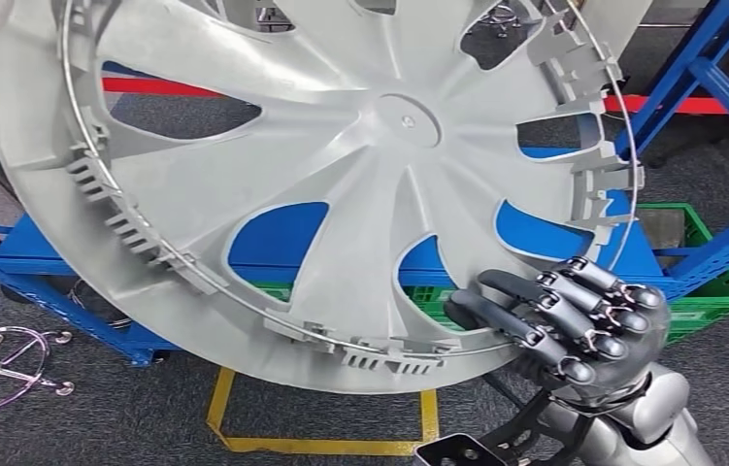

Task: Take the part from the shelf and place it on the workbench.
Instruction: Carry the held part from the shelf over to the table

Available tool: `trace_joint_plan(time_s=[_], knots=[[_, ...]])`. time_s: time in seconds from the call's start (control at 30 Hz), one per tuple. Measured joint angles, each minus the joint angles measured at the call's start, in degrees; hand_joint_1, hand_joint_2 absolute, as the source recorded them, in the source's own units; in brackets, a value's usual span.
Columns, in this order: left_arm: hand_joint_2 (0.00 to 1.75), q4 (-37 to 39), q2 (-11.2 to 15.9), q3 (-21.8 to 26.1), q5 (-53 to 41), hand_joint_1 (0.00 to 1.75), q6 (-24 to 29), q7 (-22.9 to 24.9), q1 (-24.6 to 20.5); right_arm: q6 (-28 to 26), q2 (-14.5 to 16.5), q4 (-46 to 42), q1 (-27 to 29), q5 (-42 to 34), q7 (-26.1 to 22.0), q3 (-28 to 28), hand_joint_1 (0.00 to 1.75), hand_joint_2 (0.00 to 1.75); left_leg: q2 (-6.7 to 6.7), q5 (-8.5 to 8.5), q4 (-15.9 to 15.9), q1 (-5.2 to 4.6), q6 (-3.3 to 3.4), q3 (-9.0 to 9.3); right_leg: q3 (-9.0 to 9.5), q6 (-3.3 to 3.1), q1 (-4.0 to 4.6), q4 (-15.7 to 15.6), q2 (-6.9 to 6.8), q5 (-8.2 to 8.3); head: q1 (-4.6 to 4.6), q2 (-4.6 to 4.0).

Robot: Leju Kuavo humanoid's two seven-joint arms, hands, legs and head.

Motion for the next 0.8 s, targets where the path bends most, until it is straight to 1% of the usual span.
trace_joint_plan(time_s=[0.03,0.07,0.1,0.13,0.17,0.2,0.23,0.27,0.3,0.33,0.37,0.4,0.43,0.47,0.5,0.53,0.57,0.6,0.63,0.67,0.73,0.77,0.8], knots=[[0.0,0.0,0.0,0.0,0.0,0.0,0.0,0.0,0.0,0.0,0.0,0.0,0.0,0.0,0.0,-0.1,1.75,1.75,-0.06,-0.07,0.2,0.06,-0.19,-0.07,1.47,-0.01,-0.05,-3.7,0.01,2.28,0.01,0.0],[0.0,0.0,0.0,0.1,0.0,0.0,0.0,0.0,0.0,0.0,0.0,0.0,0.0,0.0,0.0,-0.1,1.75,1.75,-0.16,-0.12,0.5,0.05,-0.51,-0.27,3.08,-0.03,-0.02,-7.0,0.1,3.87,0.01,0.0],[0.0,0.0,0.0,0.1,0.0,0.0,0.0,0.0,-0.1,0.0,0.0,-0.1,0.0,0.0,0.0,-0.2,1.75,1.75,-0.27,-0.08,0.8,0.02,-0.91,-0.56,4.17,-0.11,0.03,-9.5,0.23,4.79,0.01,0.0],[0.0,0.0,0.0,0.1,0.0,0.0,0.0,0.1,-0.1,0.0,0.0,-0.1,0.0,0.0,0.0,-0.3,1.75,1.75,-0.36,0.08,1.1,-0.03,-1.37,-0.93,4.63,-0.26,0.1,-10.7,0.35,4.91,-0.01,0.0],[0.0,0.0,0.0,0.1,0.0,0.0,0.0,0.1,-0.1,0.0,0.0,-0.1,0.1,0.0,0.0,-0.3,1.75,1.75,-0.45,0.37,1.2,-0.05,-1.86,-1.29,4.6,-0.5,0.24,-10.9,0.47,4.87,-0.02,0.0],[0.0,0.0,0.0,0.1,0.0,0.0,0.0,0.1,-0.1,0.0,0.0,-0.2,0.1,0.0,0.0,-0.4,1.75,1.75,-0.51,0.67,1.3,-0.01,-2.29,-1.56,4.23,-0.91,0.25,-11.0,0.49,5.04,-0.02,0.0],[0.0,0.0,0.1,0.1,0.0,0.0,0.0,0.1,0.0,0.0,0.0,-0.2,0.1,-0.1,0.0,-0.4,1.75,1.75,-0.53,0.64,1.4,0.08,-2.69,-1.86,3.92,-1.41,0.2,-11.2,0.42,5.27,-0.03,0.0],[0.0,0.0,0.1,0.1,0.0,0.0,0.0,0.1,0.0,0.0,0.0,-0.2,0.1,-0.1,0.0,-0.4,1.75,1.75,-0.51,0.0,1.9,0.17,-3.08,-2.18,3.58,-1.92,0.15,-11.3,0.33,5.63,-0.05,0.0],[0.0,0.0,0.1,0.1,0.0,0.0,0.1,0.1,0.1,0.0,0.0,-0.2,0.0,-0.1,0.0,-0.4,1.75,1.75,-0.48,-1.46,3.3,0.26,-3.42,-2.74,3.23,-2.43,0.06,-11.4,0.19,6.01,-0.11,0.0],[0.0,0.0,0.1,0.2,-0.1,0.0,0.1,0.1,0.1,0.0,0.0,-0.2,0.0,-0.2,0.0,-0.4,1.75,1.75,-0.43,-3.65,5.8,0.38,-3.73,-3.58,2.82,-2.8,0.06,-11.4,0.04,6.37,-0.18,0.0],[0.0,0.0,0.2,0.2,-0.1,0.0,0.2,0.1,0.1,0.0,0.0,-0.2,0.0,-0.3,0.0,-0.5,1.75,1.75,-0.4,-6.08,9.3,0.46,-3.98,-4.64,2.33,-3.03,0.13,-11.4,-0.08,6.75,-0.23,0.0],[0.0,0.0,0.2,0.2,-0.1,0.0,0.2,0.1,0.1,0.0,0.0,-0.2,0.1,-0.4,0.0,-0.6,1.75,1.75,-0.39,-8.09,12.8,0.56,-4.14,-5.61,1.8,-3.19,0.22,-11.4,-0.21,7.14,-0.25,0.0],[0.0,0.0,0.2,0.3,-0.2,0.0,0.2,0.2,0.1,0.0,0.0,-0.2,0.1,-0.5,0.0,-0.6,1.75,1.75,-0.39,-9.2,15.3,0.64,-4.24,-6.04,1.24,-3.25,0.31,-11.3,-0.31,7.56,-0.24,0.0],[0.0,0.0,0.2,0.4,-0.2,0.0,0.3,0.2,0.1,0.0,0.0,-0.2,0.2,-0.6,-0.1,-0.7,1.75,1.75,-0.39,-9.21,16.1,0.68,-4.25,-5.67,0.66,-3.26,0.38,-11.3,-0.38,7.98,-0.24,0.0],[0.0,0.0,0.2,0.5,-0.2,0.0,0.4,0.3,0.1,0.0,0.0,-0.2,0.2,-0.7,-0.2,-0.7,1.75,1.75,-0.39,-8.15,14.5,0.69,-4.14,-4.17,0.13,-3.22,0.43,-11.3,-0.41,8.41,-0.24,0.0],[0.0,0.0,0.2,0.6,-0.3,0.0,0.4,0.4,0.1,0.0,0.0,-0.2,0.3,-0.8,-0.3,-0.8,1.75,1.75,-0.39,-6.64,11.1,0.68,-3.91,-1.77,-0.35,-3.13,0.47,-11.3,-0.43,8.84,-0.25,0.0],[0.0,0.0,0.3,0.7,-0.4,0.0,0.5,0.5,0.1,0.0,0.0,-0.2,0.3,-0.8,-0.5,-0.8,1.75,1.75,-0.38,-5.52,6.9,0.61,-3.59,0.91,-0.76,-2.96,0.52,-11.3,-0.43,9.26,-0.25,0.0],[0.0,0.0,0.3,0.9,-0.5,0.0,0.5,0.5,0.1,0.0,0.0,-0.3,0.3,-0.9,-0.7,-0.8,1.75,1.75,-0.4,-4.75,3.1,0.5,-3.28,3.23,-1.09,-2.7,0.58,-11.3,-0.44,9.7,-0.22,0.0],[0.0,0.0,0.4,1.0,-0.5,0.0,0.6,0.6,0.0,-0.1,0.0,-0.4,0.4,-1.0,-0.8,-0.8,1.75,1.75,-0.42,-4.49,0.6,0.36,-2.99,4.6,-1.3,-2.38,0.62,-11.3,-0.48,10.13,-0.2,0.0],[0.0,0.0,0.5,1.2,-0.6,0.0,0.7,0.6,0.0,-0.1,0.0,-0.5,0.4,-1.2,-1.0,-0.8,1.75,1.75,-0.44,-4.52,-0.6,0.19,-2.72,5.05,-1.44,-2.02,0.62,-11.4,-0.53,10.57,-0.21,0.0],[0.0,0.0,0.6,1.4,-0.7,0.0,0.9,0.8,0.2,-0.1,0.0,-0.6,0.5,-1.5,-1.4,-0.9,1.75,1.75,-0.4,-3.67,-1.0,0.13,-2.07,4.64,-1.6,-1.29,0.49,-11.7,-0.56,11.26,-0.25,0.0],[0.0,0.0,0.7,1.5,-0.7,0.0,1.0,0.8,0.2,-0.1,0.0,-0.6,0.6,-1.7,-1.5,-0.9,1.75,1.75,-0.31,-3.07,-1.3,0.19,-1.66,4.35,-1.91,-1.0,0.44,-11.3,-0.44,10.74,-0.22,0.0],[0.0,-0.1,0.7,1.5,-0.7,0.0,1.2,0.9,0.3,-0.1,0.0,-0.6,0.6,-1.8,-1.6,-0.9,1.75,1.75,-0.21,-2.37,-1.5,0.28,-1.24,3.9,-2.55,-0.78,0.43,-10.1,-0.29,9.17,-0.14,0.0]])
